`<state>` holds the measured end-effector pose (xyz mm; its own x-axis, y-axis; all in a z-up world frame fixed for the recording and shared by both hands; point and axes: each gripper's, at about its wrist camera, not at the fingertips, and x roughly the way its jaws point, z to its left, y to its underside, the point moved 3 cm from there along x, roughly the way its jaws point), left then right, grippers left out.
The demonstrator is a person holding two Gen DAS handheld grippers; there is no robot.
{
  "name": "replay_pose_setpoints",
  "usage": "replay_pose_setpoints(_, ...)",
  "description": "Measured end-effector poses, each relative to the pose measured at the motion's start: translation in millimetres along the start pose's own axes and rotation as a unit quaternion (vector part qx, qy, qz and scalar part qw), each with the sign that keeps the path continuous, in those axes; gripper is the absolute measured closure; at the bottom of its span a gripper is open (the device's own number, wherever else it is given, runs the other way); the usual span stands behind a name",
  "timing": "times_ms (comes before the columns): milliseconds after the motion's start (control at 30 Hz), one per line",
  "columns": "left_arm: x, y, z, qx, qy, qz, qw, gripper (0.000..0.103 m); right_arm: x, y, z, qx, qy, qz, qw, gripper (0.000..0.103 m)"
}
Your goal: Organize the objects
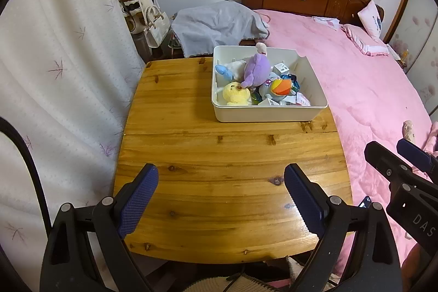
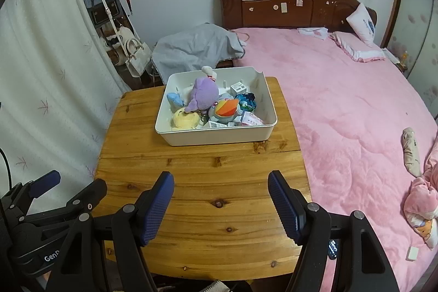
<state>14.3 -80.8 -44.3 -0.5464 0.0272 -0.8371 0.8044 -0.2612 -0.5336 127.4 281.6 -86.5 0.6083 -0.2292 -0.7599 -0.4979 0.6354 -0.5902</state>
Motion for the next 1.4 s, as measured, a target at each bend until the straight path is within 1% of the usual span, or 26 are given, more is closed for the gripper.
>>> replay_pose_setpoints(1233, 2.3, 1.7, 2.2, 0.028, 0.012, -0.001, 0.9995, 0.009, 2.8, 1.8, 6.1, -0.005, -0.005, 0.011, 1.0, 0.031)
replay_pose_setpoints(1267, 3.1, 1.7, 1.5, 0.057, 0.027, -0.006, 0.998, 0.009, 2.8, 1.7, 5.9, -0.005, -0.005, 0.011, 1.0, 0.031)
replay_pose_setpoints(1400, 5.3, 3.3, 2.1, 0.06, 0.029, -0.005, 0.9978, 0.009, 3.2, 1.8, 5.3, -0.005, -0.006, 0.013, 1.0, 0.031)
